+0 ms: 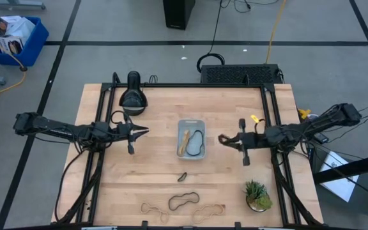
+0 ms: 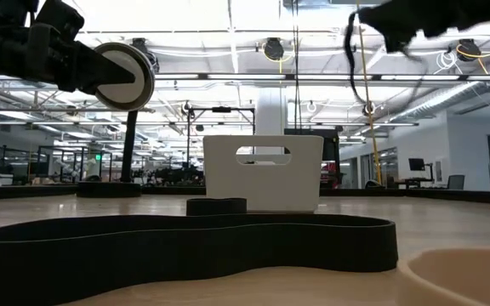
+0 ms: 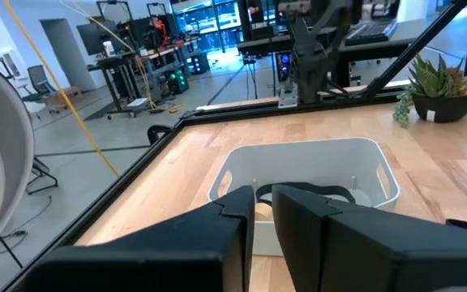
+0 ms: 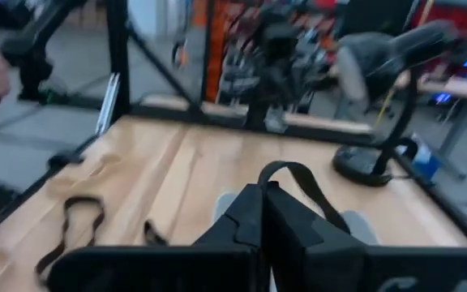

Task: Pick and place rubber bands into bin
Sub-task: Put the right large black rubber band into the gray bin

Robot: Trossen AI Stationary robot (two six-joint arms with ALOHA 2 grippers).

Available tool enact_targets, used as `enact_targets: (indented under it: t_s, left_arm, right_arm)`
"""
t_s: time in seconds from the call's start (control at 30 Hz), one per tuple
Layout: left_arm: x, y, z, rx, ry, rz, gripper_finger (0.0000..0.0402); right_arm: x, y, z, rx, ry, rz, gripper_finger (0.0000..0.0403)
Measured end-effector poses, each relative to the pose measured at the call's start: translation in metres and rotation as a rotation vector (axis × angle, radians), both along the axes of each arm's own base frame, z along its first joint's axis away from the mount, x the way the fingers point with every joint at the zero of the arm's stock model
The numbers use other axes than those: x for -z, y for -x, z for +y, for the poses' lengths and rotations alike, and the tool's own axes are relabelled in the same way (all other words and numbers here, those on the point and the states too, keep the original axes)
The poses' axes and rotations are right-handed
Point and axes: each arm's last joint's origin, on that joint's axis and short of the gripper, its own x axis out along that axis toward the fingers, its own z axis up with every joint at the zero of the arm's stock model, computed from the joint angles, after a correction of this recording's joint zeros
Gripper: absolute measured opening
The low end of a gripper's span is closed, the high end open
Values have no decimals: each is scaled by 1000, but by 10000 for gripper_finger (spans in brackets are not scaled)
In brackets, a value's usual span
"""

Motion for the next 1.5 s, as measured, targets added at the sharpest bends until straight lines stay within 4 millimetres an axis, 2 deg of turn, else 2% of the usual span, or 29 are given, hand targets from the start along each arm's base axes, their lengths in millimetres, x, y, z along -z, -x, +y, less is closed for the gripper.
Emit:
enact_targets:
  t_s: [0.2, 0.37, 0.83, 1.03, 1.3, 1.4, 1.5]
  left_arm:
    - [0, 0, 0, 0, 0, 1, 56]
    - [0, 0, 0, -1, -3, 1, 56]
    - [-1, 0, 0, -1, -28, -3, 56]
    - [-1, 0, 0, -1, -28, -3, 56]
    - [-1, 0, 0, -2, -26, -3, 56]
    - [-1, 0, 0, -2, -20, -4, 56]
    - [-1, 0, 0, -2, -20, -3, 56]
  right_arm:
    - [31, 25, -16, 59, -31, -180, 0]
    - [61, 34, -23, 97, -49, -175, 0]
    - [63, 31, -30, 152, -131, -165, 0]
    - [41, 2, -25, 147, -110, -104, 0]
    - [6, -76, -13, 137, 9, -33, 0]
    - [7, -103, -8, 119, 35, 24, 0]
    - [19, -121, -10, 103, 33, 92, 0]
